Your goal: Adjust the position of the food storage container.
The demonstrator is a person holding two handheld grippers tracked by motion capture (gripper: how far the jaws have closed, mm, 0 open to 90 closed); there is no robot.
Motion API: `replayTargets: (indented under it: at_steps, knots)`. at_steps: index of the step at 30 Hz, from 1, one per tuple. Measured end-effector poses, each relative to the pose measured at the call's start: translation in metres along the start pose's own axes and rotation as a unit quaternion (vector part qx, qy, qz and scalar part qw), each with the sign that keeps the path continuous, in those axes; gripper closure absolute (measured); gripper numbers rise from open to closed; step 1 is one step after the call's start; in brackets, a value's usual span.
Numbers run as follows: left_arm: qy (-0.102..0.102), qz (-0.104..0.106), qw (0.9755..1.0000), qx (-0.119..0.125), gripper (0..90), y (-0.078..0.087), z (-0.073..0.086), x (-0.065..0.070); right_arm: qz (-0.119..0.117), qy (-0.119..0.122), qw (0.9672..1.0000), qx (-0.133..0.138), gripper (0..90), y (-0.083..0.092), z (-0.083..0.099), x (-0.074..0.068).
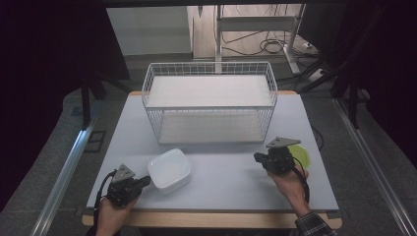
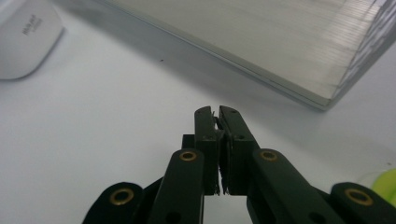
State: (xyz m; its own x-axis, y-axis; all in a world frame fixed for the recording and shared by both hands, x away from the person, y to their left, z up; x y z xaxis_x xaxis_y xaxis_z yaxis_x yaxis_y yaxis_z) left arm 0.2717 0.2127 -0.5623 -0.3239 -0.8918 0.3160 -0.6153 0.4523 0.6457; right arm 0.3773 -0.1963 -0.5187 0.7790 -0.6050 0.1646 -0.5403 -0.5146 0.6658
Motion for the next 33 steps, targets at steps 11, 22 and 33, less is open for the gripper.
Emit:
replayTargets:
  at_steps: [11, 22, 33]
  knots:
    - [-0.026, 0.009, 0.9996, -0.007, 87.6, -0.03, -0.02, 0.007, -0.025, -0.007, 0.9996, 0.009, 86.3, -0.007, -0.005, -0.01]
    - [-0.034, 0.02, 0.9991, -0.017, 86.9, -0.062, -0.04, 0.016, -0.044, 0.005, 0.999, 0.012, 86.3, -0.024, -0.016, -0.026]
    - [-0.038, 0.049, 0.9979, -0.02, 86.5, -0.087, -0.057, 0.032, -0.058, 0.006, 0.9982, 0.01, 84.8, -0.044, -0.026, -0.04]
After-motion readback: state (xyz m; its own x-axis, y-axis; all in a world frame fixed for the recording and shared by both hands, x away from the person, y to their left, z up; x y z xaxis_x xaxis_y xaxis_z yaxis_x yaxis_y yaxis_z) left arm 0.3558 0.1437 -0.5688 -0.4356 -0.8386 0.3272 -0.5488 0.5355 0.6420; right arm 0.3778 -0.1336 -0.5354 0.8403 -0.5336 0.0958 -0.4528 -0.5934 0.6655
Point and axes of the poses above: each handheld gripper's, and its own axes: y roughly backward along the jaws, z roughly out of its underside, x roughly to its right, the point moved 6 cm from there along -y, roughly forward along the jaws, and after that the axes turned 15 degrees about y, right-handed, at the moved point
